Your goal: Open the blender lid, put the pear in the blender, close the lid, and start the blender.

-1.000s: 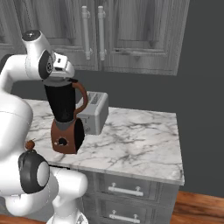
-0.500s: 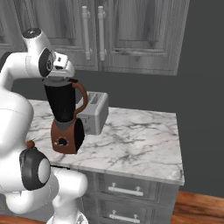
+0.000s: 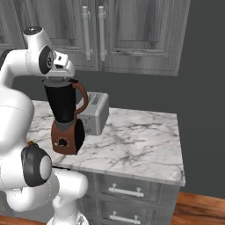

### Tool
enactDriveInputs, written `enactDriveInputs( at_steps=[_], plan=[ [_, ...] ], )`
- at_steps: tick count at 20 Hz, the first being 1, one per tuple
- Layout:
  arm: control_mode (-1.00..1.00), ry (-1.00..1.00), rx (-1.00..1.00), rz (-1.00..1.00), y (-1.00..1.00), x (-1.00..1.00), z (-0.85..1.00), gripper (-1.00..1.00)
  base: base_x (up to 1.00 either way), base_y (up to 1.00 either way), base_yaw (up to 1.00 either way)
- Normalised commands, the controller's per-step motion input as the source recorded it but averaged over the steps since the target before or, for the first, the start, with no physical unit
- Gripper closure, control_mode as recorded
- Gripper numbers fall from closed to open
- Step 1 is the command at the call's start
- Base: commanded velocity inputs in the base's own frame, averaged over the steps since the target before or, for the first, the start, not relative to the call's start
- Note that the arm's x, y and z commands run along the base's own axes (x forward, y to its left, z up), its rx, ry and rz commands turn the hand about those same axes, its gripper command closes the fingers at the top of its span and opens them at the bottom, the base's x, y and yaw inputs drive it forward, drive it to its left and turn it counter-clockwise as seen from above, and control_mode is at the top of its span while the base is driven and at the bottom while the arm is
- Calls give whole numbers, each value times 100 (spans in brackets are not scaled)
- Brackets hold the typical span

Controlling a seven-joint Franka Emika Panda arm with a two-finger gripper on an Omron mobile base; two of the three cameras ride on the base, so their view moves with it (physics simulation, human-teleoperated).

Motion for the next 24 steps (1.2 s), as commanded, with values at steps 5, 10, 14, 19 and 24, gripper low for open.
enactDriveInputs(
  at_steps=[5, 10, 14, 19, 24],
  plan=[
    [-100, 0, 0, 0, 0, -34, -61, 100, 0, 0, 0],
    [-100, 0, 0, 0, 0, -13, -54, 100, 0, 0, 0],
    [-100, 0, 0, 0, 0, 0, -38, 100, 0, 0, 0],
    [-100, 0, 0, 0, 0, 0, -27, 100, 0, 0, 0],
    [-100, 0, 2, 2, 0, 0, -19, 100, 0, 0, 0]
  ],
)
